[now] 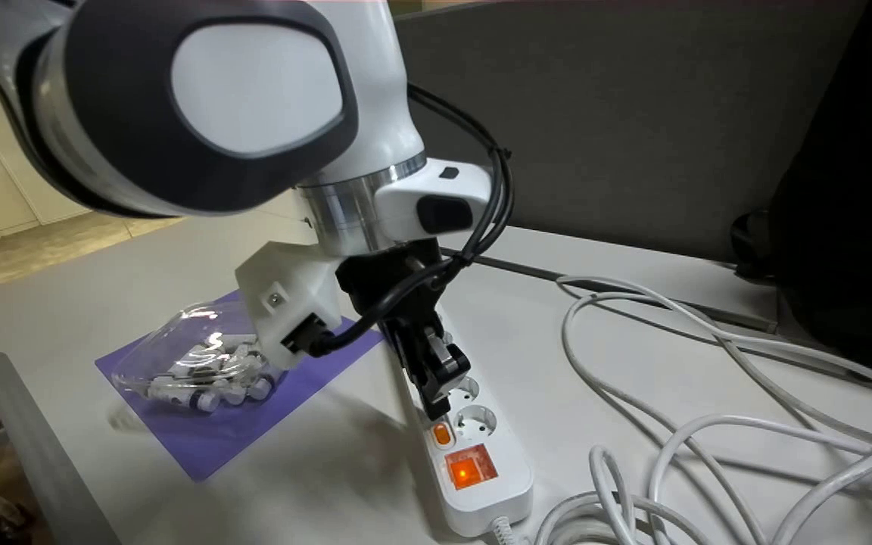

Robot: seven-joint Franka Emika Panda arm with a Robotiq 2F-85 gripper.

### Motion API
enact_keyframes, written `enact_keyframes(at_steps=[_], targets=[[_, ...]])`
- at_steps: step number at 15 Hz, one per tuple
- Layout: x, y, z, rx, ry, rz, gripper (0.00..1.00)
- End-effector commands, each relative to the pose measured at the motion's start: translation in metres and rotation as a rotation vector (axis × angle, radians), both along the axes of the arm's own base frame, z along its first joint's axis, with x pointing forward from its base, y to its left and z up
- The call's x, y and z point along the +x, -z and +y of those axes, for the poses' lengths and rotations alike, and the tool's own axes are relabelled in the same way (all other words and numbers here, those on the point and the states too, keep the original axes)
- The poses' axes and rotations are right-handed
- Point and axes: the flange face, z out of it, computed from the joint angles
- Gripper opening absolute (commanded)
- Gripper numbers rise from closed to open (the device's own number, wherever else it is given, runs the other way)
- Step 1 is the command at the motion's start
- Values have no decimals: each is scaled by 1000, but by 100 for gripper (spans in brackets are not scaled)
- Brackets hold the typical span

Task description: Turn on the first switch to the right

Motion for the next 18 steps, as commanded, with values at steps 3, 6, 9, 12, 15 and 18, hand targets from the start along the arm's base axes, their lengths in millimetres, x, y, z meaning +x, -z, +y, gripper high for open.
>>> enact_keyframes(at_steps=[3, 6, 9, 12, 15, 18], targets=[[4, 6, -8, 7, 30, 4, 0], [2, 5, -10, 12, 41, 2, 0], [1, 4, -10, 19, 46, -1, 0], [-2, -6, -5, 18, 32, -21, 0], [-6, -19, -1, 23, 27, -45, 0], [-9, -31, 2, 30, 28, -59, 0]])
